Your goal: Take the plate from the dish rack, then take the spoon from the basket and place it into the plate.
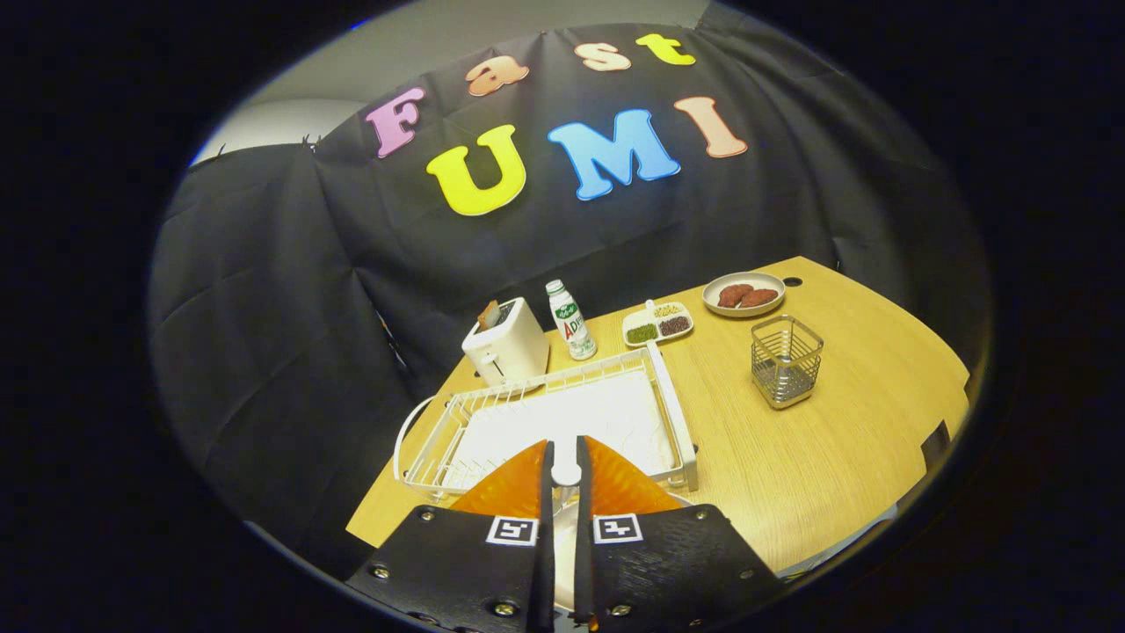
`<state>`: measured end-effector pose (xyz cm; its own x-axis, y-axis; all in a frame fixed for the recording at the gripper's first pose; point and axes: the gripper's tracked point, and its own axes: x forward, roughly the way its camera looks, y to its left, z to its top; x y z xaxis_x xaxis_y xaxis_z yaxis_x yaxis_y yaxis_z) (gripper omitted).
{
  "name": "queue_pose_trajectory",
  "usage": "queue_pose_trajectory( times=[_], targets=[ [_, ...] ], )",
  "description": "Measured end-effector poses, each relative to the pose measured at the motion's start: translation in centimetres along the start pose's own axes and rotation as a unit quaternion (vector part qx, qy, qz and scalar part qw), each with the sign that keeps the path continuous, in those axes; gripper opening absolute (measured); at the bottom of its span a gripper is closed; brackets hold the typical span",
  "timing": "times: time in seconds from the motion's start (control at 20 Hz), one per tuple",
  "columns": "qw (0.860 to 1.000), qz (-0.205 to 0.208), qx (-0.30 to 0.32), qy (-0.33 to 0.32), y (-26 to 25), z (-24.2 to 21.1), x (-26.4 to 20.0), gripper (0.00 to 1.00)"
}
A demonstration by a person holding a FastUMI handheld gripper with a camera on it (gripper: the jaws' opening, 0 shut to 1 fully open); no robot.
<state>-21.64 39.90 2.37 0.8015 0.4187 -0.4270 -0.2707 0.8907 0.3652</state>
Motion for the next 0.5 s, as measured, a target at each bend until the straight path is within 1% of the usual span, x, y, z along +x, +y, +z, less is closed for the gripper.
queue_pose_trajectory(
  times=[0.2,0.4,0.5],
  targets=[
    [1.0,0.008,-0.002,0.024,-0.2,-2.4,0.6,0.08],
    [0.999,0.015,-0.016,0.037,-0.4,-3.6,1.1,0.09],
    [0.999,0.022,-0.023,0.037,-0.2,-3.6,1.2,0.14]
  ],
)
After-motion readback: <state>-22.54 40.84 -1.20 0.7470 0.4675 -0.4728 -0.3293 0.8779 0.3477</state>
